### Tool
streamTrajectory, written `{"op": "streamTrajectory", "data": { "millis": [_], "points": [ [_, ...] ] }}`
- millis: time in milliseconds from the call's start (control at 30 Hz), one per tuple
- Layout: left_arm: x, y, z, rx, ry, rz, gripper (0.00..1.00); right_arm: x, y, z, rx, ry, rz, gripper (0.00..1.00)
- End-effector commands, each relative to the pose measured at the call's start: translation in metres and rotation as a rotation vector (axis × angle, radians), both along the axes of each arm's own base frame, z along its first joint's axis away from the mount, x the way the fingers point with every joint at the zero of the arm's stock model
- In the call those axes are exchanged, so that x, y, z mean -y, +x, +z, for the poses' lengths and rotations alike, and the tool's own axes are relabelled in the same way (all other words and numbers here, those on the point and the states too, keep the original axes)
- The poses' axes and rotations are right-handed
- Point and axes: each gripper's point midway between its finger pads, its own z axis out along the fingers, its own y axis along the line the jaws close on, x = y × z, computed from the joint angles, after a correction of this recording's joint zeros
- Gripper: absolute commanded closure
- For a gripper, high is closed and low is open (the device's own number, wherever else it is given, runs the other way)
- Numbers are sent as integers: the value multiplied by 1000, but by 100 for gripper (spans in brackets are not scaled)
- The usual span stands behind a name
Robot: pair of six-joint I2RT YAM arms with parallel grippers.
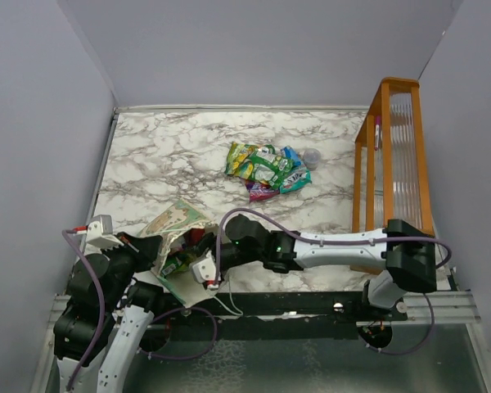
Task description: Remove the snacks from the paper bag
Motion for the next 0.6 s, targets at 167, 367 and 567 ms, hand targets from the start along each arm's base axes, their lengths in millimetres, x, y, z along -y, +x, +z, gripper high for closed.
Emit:
{"op": "streamTrajectory", "data": {
  "millis": [167, 367, 567],
  "points": [
    [-5, -4, 9, 12, -1, 23, 100, -36, 59, -29, 209, -86, -187, 41],
    [-4, -3, 10, 12, -1, 21, 100, -45, 79, -51, 302, -125, -241, 38],
    [-4, -2, 11, 12, 1, 21, 100, -58, 91, -70, 340, -139, -273, 37]
  ]
}}
